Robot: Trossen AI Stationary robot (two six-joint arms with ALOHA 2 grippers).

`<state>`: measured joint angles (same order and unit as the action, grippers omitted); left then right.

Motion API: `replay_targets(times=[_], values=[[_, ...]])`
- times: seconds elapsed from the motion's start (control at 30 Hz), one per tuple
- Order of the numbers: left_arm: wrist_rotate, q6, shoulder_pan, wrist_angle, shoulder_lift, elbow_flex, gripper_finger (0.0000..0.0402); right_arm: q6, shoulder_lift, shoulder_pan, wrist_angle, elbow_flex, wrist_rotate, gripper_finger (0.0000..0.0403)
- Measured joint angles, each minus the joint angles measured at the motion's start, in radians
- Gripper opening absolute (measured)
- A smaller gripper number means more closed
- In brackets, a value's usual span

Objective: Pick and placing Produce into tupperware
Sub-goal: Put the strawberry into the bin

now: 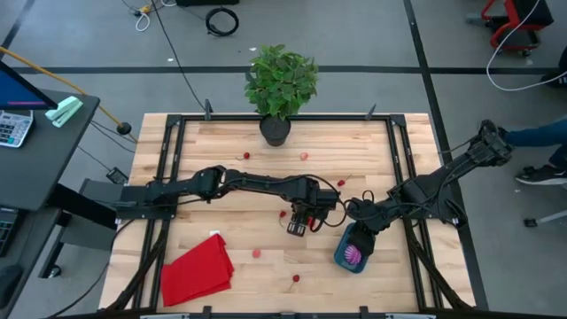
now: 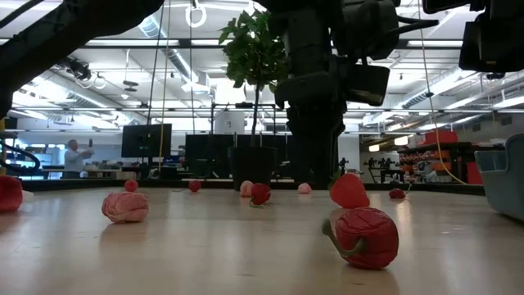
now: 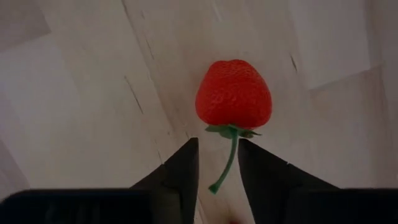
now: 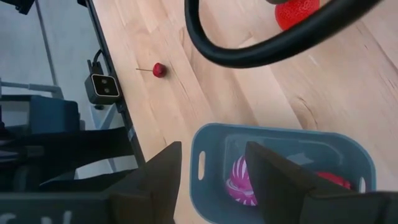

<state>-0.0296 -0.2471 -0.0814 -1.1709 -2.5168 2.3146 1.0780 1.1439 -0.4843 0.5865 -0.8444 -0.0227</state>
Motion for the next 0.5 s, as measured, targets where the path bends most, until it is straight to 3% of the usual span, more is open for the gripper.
replay_targets(times=[0.3,0.5], values=[[0.0,0.001,-0.001,-0.001,0.0,0.0,0.0012,0.0,0.0,0.0,0.0,0.0,0.0,0.0187],[0.0,0.091,-0.001,-0.002,0.001,0.0,0.0005,0.0,0.0,0.0,0.001,0.0,0.0,0.0187]])
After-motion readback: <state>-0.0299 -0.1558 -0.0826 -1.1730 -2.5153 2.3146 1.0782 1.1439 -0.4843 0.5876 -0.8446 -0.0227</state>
